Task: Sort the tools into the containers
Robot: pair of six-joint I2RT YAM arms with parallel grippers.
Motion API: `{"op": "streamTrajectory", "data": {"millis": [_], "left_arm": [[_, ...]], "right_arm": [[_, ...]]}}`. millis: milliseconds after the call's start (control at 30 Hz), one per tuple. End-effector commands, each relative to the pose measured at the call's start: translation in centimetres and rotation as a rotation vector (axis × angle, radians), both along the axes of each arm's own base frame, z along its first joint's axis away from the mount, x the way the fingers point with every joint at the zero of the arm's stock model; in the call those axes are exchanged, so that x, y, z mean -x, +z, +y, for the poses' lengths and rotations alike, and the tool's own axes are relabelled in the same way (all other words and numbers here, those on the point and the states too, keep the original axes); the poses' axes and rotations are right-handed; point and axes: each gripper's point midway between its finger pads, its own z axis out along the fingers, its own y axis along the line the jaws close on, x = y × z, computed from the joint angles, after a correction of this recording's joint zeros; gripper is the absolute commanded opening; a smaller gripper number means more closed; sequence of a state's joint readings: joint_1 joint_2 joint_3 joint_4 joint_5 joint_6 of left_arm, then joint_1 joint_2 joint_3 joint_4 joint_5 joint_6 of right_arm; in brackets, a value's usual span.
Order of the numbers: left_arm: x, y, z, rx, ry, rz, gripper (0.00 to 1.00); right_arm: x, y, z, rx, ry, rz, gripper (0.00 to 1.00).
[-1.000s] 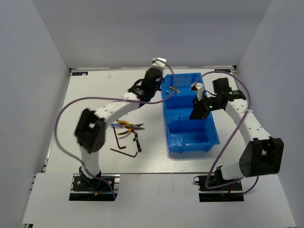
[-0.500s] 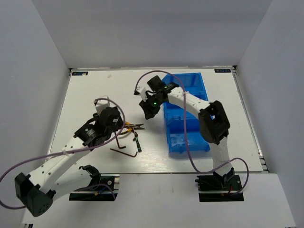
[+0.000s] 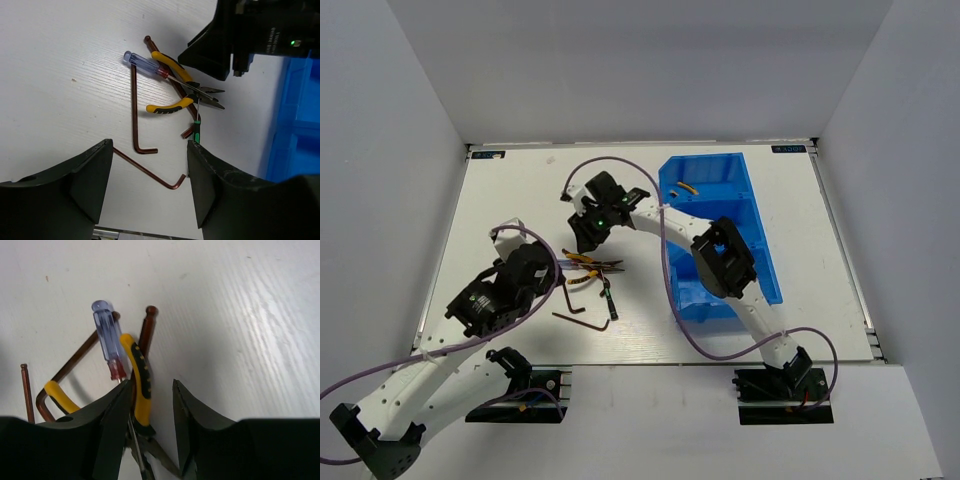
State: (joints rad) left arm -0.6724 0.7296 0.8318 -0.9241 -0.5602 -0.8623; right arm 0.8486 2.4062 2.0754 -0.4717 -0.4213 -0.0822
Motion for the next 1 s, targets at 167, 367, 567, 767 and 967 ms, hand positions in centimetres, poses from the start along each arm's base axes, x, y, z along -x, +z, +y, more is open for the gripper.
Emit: {"op": "streamTrajectory", "data": {"millis": [167,367,567,767,967], "left_arm": [[0.1,0.1,0.3,0.0,0.012,-0.009,0.71],[-0.4,0.2,-0.2,-0.001,0.007,-0.015,0.72],[-0.5,0.0,-0.2,-0.007,0.007,-0.008,0.72],[-0.5,0.0,-0.2,-0.007,0.007,-0.008,0.72],[-0.5,-0.6,-0.2,-0.006,0.012,-0.002,0.72]], "right_arm": [[1.0,-0.9,2.3,-0.016,0.007,-0.016,0.46],[0.2,-1.9,1.5,0.02,-0.003,-0.052,0.46],[0.3,-3.5,0.5,0.065,0.018,-0.072,0.43],[0.8,-4.3,-0.8,0.103,0.038,-0.084,0.38],[1.8,-5.2,-2.0,0.136,0.062,-0.098,0.23]]}}
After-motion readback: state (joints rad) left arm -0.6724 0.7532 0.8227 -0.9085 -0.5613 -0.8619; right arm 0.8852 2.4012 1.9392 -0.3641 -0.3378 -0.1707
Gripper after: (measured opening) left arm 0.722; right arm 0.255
